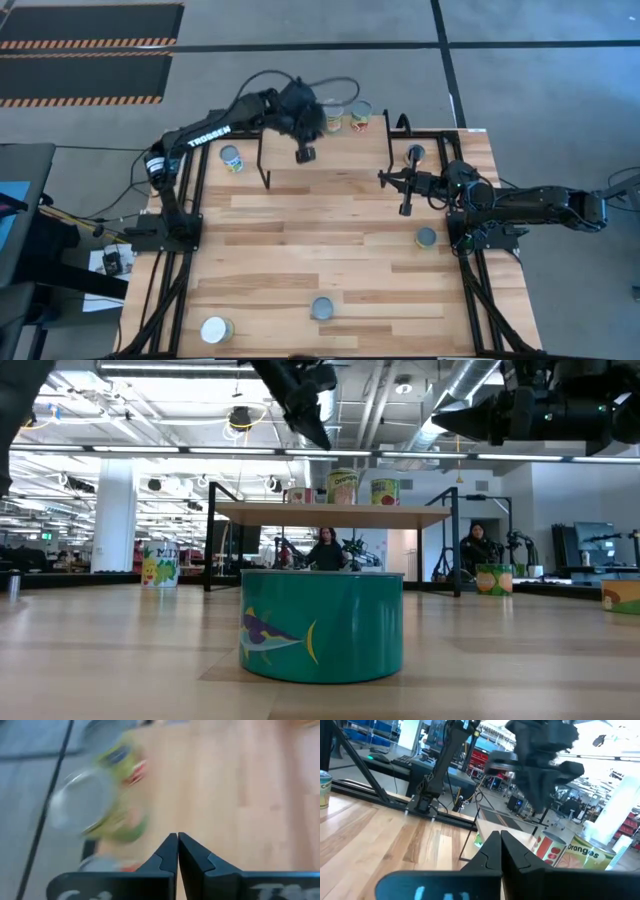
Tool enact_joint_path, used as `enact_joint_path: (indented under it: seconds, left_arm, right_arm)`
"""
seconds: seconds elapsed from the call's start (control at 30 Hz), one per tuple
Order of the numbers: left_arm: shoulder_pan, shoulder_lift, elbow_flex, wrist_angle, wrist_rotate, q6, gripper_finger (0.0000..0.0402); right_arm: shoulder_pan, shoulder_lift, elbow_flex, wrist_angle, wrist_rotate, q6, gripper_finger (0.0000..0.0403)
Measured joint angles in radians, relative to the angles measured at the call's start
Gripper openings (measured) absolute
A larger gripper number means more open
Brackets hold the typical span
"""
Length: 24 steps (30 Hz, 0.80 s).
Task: Pick and place cans onto a shelf
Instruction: Put the blue tuna can on the shelf
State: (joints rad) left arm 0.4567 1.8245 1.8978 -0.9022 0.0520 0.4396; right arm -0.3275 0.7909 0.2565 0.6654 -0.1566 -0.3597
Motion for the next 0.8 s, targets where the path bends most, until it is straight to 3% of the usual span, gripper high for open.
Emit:
enact_joint_path:
  seconds: [0.23,0.4,0.5,0.6,0.8]
  left_arm:
    - [-0.115,-0.124,-0.305,0.3,0.125,0.02,0.0]
    - [-0.196,-0.209,-0.54,0.569,0.139,-0.028,0.0]
    - [-0.23,-0.234,-0.652,0.719,0.207,-0.073,0.0]
    - [-0.262,-0.235,-0.723,0.799,0.266,-0.097,0.0]
    - [-0.351,-0.235,-0.759,0.818,0.274,-0.112,0.0]
  right_arm:
    - [0.0,0.0,0.0,-0.042,0.0,0.013,0.0008]
    - [0.0,0.001,0.0,-0.067,0.0,0.034,0.0008]
    - [0.003,0.001,0.0,-0.078,0.0,0.043,0.0008]
    - [0.016,0.001,0.0,-0.079,0.003,0.053,0.0008]
    - [0.08,0.001,0.0,-0.079,0.054,0.052,0.0008]
